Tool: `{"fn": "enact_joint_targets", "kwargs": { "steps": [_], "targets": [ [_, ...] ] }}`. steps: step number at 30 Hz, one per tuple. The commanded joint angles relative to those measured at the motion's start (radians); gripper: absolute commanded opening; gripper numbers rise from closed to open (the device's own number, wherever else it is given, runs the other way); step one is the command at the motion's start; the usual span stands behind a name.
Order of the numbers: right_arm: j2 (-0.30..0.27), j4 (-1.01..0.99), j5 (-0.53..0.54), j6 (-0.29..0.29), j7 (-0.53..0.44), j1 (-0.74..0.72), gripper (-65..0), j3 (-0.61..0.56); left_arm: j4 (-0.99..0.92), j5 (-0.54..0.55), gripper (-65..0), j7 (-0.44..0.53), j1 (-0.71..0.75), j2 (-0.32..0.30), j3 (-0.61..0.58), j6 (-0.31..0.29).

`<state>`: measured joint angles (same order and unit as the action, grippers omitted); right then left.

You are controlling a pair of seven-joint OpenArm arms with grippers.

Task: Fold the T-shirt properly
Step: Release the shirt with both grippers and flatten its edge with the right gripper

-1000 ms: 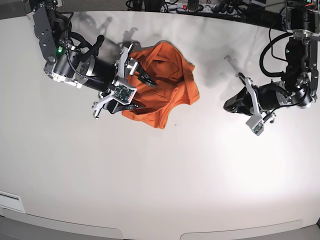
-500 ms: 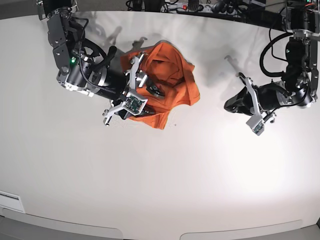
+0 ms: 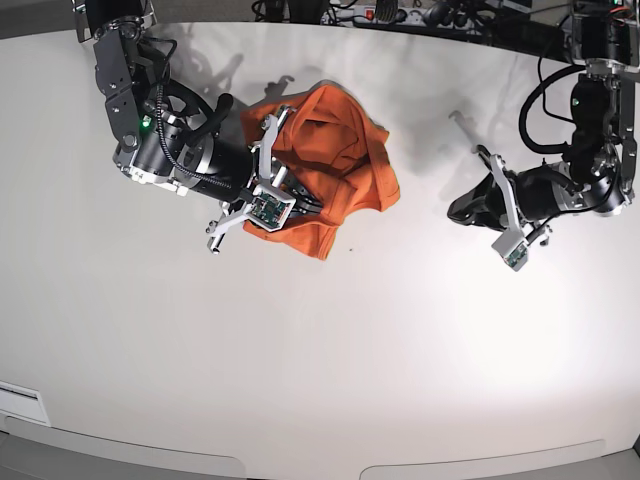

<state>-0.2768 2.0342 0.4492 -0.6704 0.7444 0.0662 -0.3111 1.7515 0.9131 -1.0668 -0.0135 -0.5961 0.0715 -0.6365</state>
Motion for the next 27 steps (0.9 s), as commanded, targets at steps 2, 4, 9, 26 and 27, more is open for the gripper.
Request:
{"fn": "enact_joint_targets", "kwargs": {
  "steps": [2,4,9,26,27],
  "targets": [
    [-0.003,0.019,0.000,0.018,-0.021,-0.014,-65.0,0.011,0.014,0.020,-65.0,0.019,-0.014,-0.016,0.010,-0.010],
    [-0.003,0.020,-0.050,0.063,-0.022,-0.014,-65.0,0.020,0.014,0.020,-65.0,0.019,-0.014,-0.016,0.010,-0.026],
    [-0.003,0.020,-0.111,0.152,-0.010,-0.014,-65.0,0.080,0.014,0.020,-65.0,0.020,-0.014,-0.016,0.010,-0.026],
    [-0.003,0.143,-0.116,0.256,0.121,0.136,-65.0,0.273,0.014,0.020,-65.0,0.029,-0.014,-0.016,0.010,-0.026],
    [-0.003,0.143,-0.126,0.276,0.121,0.144,-65.0,0.273,0.014,0.020,-65.0,0.031,-0.014,-0.016,0.010,-0.026]
  ]
}}
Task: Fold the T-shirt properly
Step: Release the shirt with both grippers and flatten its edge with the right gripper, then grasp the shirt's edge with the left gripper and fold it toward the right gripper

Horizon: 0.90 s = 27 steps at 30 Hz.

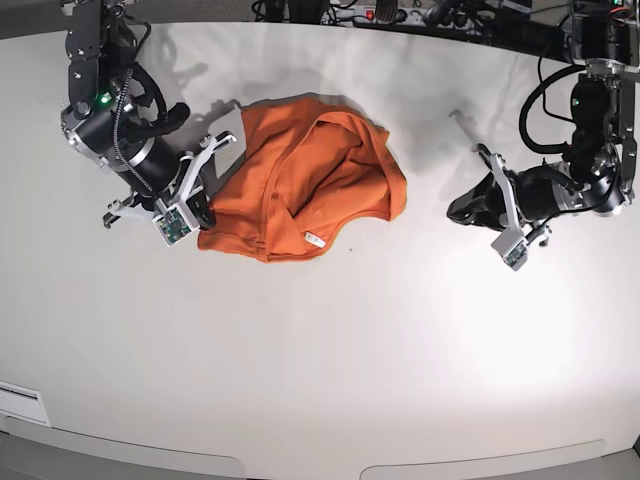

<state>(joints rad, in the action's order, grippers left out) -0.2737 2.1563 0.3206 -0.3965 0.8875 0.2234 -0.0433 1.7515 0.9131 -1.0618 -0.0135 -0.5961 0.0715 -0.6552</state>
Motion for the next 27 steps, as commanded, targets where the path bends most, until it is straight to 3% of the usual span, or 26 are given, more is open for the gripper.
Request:
{"fn": "enact_joint_targets", "kwargs": {
  "steps": [1,5,7,12,13,15,18,21,22,27],
  "targets": [
    [-0.006,0.021,-0.016,0.029,-0.023,-0.006,-65.0,0.005,0.014,0.020,-65.0,0.026,-0.014,-0.016,0.010,-0.007],
    [-0.006,0.021,-0.118,0.142,-0.023,-0.005,-65.0,0.005,0.014,0.020,-65.0,0.033,-0.014,-0.016,0.010,-0.007],
    [-0.006,0.021,-0.128,0.154,-0.023,-0.005,-64.5,0.005,0.014,0.020,-65.0,0.034,-0.015,-0.016,0.010,-0.007],
    [-0.006,0.021,-0.128,0.154,-0.031,-0.005,-26.9,0.005,0.014,0.020,-65.0,0.045,-0.021,-0.016,0.010,-0.006],
    [-0.006,0.021,-0.128,0.154,-0.035,-0.005,-23.7,0.005,0.014,0.020,-65.0,0.044,-0.023,-0.016,0.010,-0.006],
    [-0.006,0.022,-0.127,0.153,-0.038,-0.005,-23.0,0.005,0.014,0.019,-63.8,0.044,-0.023,-0.017,0.010,-0.006],
    [-0.006,0.022,-0.127,0.154,-0.039,-0.005,-23.0,0.005,0.014,0.011,-41.0,0.048,-0.029,-0.016,0.010,0.005],
    [-0.006,0.022,-0.127,0.153,-0.039,-0.005,-23.1,0.005,0.014,-0.035,-22.1,0.112,-0.034,-0.016,0.010,0.076],
    [-0.006,0.022,-0.127,0.153,-0.038,-0.005,-23.1,0.005,0.014,-0.050,-19.7,0.141,-0.034,-0.016,0.010,0.089],
    [-0.006,0.022,-0.128,0.153,-0.038,-0.005,-23.1,0.005,0.013,-0.033,-19.4,0.155,-0.034,-0.012,-0.005,0.071]
  ]
}}
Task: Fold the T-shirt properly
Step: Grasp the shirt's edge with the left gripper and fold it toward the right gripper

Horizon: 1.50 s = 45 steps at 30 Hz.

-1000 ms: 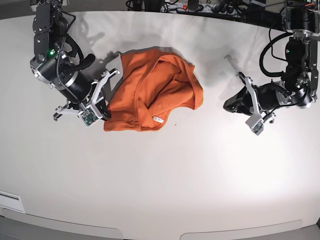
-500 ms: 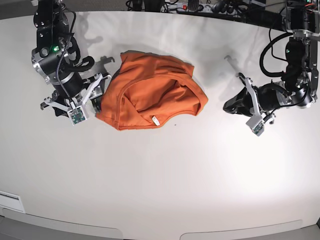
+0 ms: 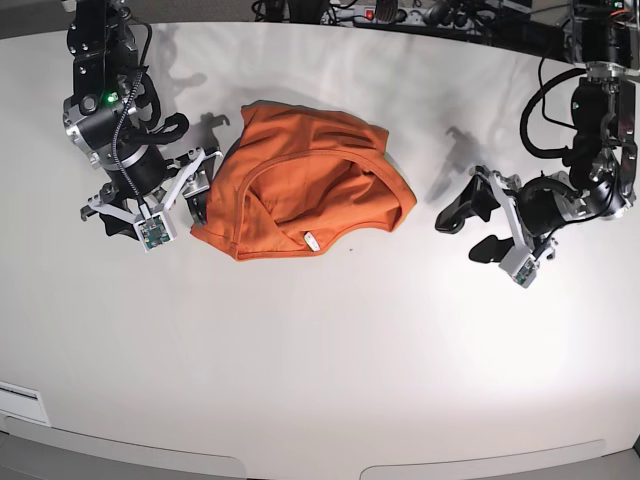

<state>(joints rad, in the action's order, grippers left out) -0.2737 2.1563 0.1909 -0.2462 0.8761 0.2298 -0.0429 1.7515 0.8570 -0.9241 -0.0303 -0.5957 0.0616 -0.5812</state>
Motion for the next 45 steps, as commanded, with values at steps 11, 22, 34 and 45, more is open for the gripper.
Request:
{"fn": "enact_joint_targets", "kwargs": {
  "steps": [11,22,34,45],
  "targets": [
    [-0.006,0.022,0.002,0.002,-0.030,-0.012,-23.1,0.005,0.008,-0.101,-19.5,0.060,-0.023,0.051,-0.135,-0.058],
    [-0.006,0.022,0.002,-0.019,-0.030,-0.011,-23.2,0.005,-0.073,-0.196,-42.5,0.087,-0.087,0.116,-0.231,-0.055],
    [-0.006,0.022,0.002,-0.020,-0.031,-0.011,-23.2,0.005,-0.069,-0.179,-65.0,0.086,-0.201,0.116,-0.230,-0.055],
    [-0.006,0.022,0.004,-0.044,-0.031,-0.011,-23.2,0.005,-0.069,-0.058,-65.0,0.087,-0.289,0.116,-0.230,-0.117]
  ]
}}
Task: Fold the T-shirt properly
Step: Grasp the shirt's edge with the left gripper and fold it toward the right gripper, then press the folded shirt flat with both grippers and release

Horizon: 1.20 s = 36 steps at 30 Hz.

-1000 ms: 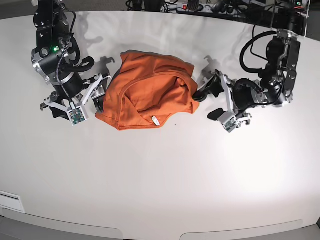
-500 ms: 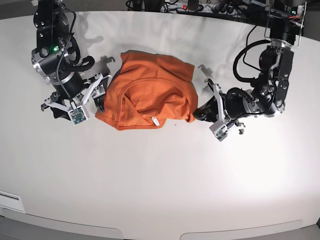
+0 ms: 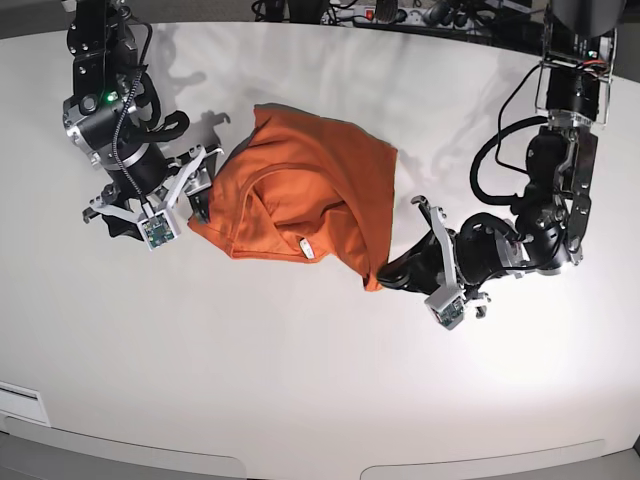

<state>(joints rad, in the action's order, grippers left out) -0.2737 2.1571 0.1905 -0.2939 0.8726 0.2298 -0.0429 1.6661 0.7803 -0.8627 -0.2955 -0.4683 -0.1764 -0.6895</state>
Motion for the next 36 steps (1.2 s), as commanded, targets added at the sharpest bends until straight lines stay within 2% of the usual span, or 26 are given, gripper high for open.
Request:
{"fn": "enact_joint_targets", "kwargs": {
  "steps": [1,2,5,7,9,10,13,15,18,20,21,22,24,25,27,29,32,36],
  "targets": [
    [-0.006,0.021,0.018,-0.010,-0.027,-0.011,-23.2,0.005,0.016,0.026,-65.0,0.028,-0.026,-0.011,0.008,-0.009],
    [-0.006,0.021,0.032,-0.023,-0.027,-0.011,-23.2,0.005,0.011,0.016,-65.0,0.040,-0.026,-0.008,0.006,-0.009],
    [-0.006,0.021,0.098,-0.058,-0.027,-0.011,-23.2,0.005,-0.070,-0.146,-65.0,0.198,-0.039,0.024,0.000,-0.009],
    [-0.006,0.021,0.122,-0.077,-0.033,-0.012,-23.2,0.005,-0.171,-0.163,-65.0,0.249,-0.074,0.034,-0.027,-0.009],
    [-0.006,0.021,0.124,-0.085,-0.034,-0.011,-23.2,0.005,-0.251,-0.146,-65.0,0.257,-0.107,0.039,-0.054,-0.009],
    [-0.006,0.021,0.124,-0.085,-0.034,-0.011,-23.2,0.005,-0.272,-0.120,-63.3,0.257,-0.116,0.039,-0.063,-0.009],
    [-0.006,0.021,0.125,-0.085,-0.034,-0.011,-23.2,0.005,-0.273,-0.076,-47.4,0.254,-0.123,0.028,-0.062,-0.009],
    [-0.006,0.021,0.129,-0.085,-0.034,-0.011,-23.2,0.005,-0.251,-0.005,-43.9,0.180,-0.123,0.010,-0.050,-0.009],
    [-0.006,0.021,0.163,-0.097,-0.034,-0.011,-23.2,0.005,-0.207,0.224,-44.0,-0.021,-0.123,-0.006,-0.009,-0.009],
    [-0.006,0.021,0.218,-0.142,-0.033,-0.011,-25.7,0.005,-0.171,0.390,-44.1,-0.163,-0.123,-0.006,0.033,-0.009],
    [-0.006,0.021,0.252,-0.172,-0.033,-0.012,-30.3,0.005,-0.155,0.469,-45.6,-0.228,-0.123,-0.006,0.053,-0.009],
    [-0.006,0.021,0.285,-0.209,-0.032,-0.012,-38.3,0.005,-0.142,0.542,-50.1,-0.295,-0.122,-0.006,0.074,-0.009],
    [-0.006,0.021,0.354,-0.286,-0.014,-0.011,-60.4,0.005,-0.128,0.650,-65.0,-0.412,-0.120,-0.006,0.105,-0.009],
    [-0.006,0.021,0.391,-0.314,-0.005,-0.011,-65.0,0.005,-0.127,0.692,-65.0,-0.460,-0.116,-0.006,0.117,-0.009],
    [-0.006,0.021,0.469,-0.361,0.012,-0.010,-65.0,0.005,-0.127,0.703,-65.0,-0.533,-0.091,-0.006,0.128,-0.009],
    [-0.006,0.021,0.552,-0.397,0.030,-0.009,-65.0,0.004,-0.127,0.703,-65.0,-0.534,-0.056,-0.005,0.127,-0.009],
    [-0.001,0.021,0.656,-0.404,0.038,0.015,-65.0,0.003,-0.127,0.703,-65.0,-0.534,0.011,-0.006,0.126,-0.009],
    [0.042,0.019,0.669,-0.404,0.041,0.055,-65.0,-0.003,-0.127,0.703,-65.0,-0.533,0.080,-0.003,0.126,-0.009]
  ]
}}
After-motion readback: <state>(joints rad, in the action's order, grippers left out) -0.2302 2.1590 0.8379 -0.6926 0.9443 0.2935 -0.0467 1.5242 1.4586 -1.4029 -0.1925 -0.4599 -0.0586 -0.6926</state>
